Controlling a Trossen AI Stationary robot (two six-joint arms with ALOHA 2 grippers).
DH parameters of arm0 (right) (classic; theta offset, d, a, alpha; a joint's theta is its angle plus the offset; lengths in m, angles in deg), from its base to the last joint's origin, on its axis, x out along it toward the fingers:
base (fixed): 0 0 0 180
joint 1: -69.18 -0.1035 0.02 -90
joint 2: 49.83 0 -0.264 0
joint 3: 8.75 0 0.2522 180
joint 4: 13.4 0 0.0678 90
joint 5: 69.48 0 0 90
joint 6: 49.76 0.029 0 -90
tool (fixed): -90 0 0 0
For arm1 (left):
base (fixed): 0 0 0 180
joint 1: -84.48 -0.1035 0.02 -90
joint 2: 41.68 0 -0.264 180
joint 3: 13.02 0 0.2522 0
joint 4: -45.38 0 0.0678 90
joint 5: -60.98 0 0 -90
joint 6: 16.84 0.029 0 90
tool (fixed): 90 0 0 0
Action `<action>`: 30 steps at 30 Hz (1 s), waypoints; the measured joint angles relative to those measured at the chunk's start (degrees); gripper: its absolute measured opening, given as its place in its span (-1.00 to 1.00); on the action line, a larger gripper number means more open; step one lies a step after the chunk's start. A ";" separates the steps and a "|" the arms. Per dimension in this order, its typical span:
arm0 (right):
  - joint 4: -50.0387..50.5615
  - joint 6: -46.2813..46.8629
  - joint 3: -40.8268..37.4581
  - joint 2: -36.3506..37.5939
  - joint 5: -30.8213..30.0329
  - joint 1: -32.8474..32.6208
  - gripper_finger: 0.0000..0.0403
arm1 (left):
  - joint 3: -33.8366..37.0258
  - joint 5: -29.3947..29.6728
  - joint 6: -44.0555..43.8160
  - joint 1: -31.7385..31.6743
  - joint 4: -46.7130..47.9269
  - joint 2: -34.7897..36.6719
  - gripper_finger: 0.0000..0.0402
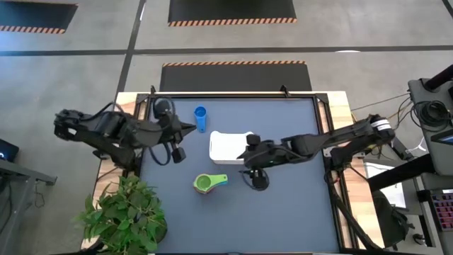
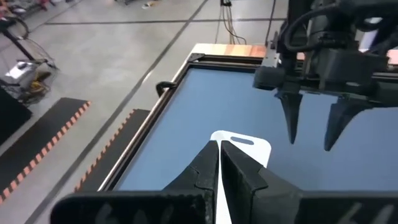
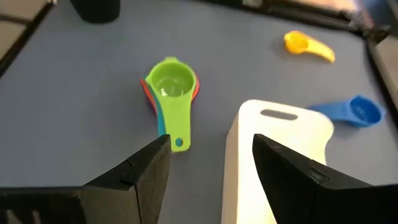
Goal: Nest measuring cups in basket
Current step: Stack the dark blue measuring cup on the green measuring cup
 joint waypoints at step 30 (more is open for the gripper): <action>-21.18 -7.49 -20.19 17.30 0.00 -0.12 0.07 | -18.27 -22.50 -1.67 -34.33 19.26 -26.05 -1.00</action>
